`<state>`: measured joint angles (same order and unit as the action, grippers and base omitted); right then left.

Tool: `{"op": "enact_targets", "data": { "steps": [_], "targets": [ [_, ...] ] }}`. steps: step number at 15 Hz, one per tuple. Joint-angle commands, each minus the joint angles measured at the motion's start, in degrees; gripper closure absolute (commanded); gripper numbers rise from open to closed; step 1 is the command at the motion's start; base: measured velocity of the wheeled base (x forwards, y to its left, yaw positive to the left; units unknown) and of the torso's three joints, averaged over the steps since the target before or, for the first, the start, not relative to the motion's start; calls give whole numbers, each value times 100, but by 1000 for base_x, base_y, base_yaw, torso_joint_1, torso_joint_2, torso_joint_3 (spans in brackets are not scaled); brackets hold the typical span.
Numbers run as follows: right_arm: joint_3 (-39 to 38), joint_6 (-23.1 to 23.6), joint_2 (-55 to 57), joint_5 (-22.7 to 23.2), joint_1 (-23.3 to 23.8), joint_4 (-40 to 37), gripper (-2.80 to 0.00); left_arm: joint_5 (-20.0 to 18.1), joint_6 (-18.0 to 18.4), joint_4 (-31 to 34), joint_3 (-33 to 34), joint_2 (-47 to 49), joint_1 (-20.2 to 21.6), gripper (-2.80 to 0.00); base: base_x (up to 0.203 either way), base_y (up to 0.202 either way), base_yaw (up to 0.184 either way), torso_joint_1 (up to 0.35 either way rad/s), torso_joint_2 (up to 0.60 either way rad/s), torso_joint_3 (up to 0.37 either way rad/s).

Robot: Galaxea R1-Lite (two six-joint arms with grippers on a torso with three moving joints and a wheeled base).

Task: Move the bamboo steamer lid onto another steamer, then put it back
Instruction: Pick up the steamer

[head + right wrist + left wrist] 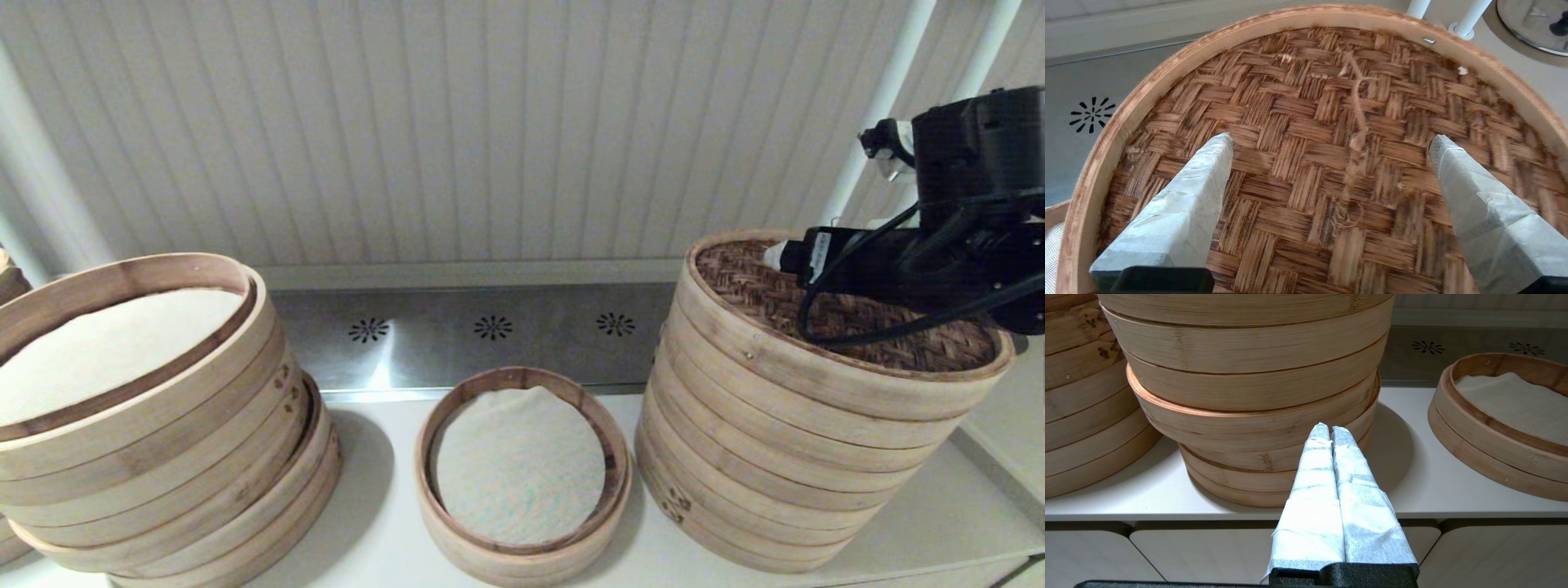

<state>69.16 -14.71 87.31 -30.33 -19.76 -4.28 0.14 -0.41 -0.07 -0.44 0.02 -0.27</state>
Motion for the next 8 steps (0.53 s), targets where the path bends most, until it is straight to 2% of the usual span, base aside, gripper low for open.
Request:
{"op": "enact_targets", "data": {
  "steps": [1, 8],
  "targets": [
    [-14, -23, 87, -8, 23, -3, -280, 4, -2, -1, 0, -2, 0, 0, 0, 0, 0, 0, 0, 0],
    [-75, -94, 155, -17, 69, 256, -280, 4, -2, -1, 0, -2, 0, 0, 0, 0, 0, 0, 0, 0]
  ]
}}
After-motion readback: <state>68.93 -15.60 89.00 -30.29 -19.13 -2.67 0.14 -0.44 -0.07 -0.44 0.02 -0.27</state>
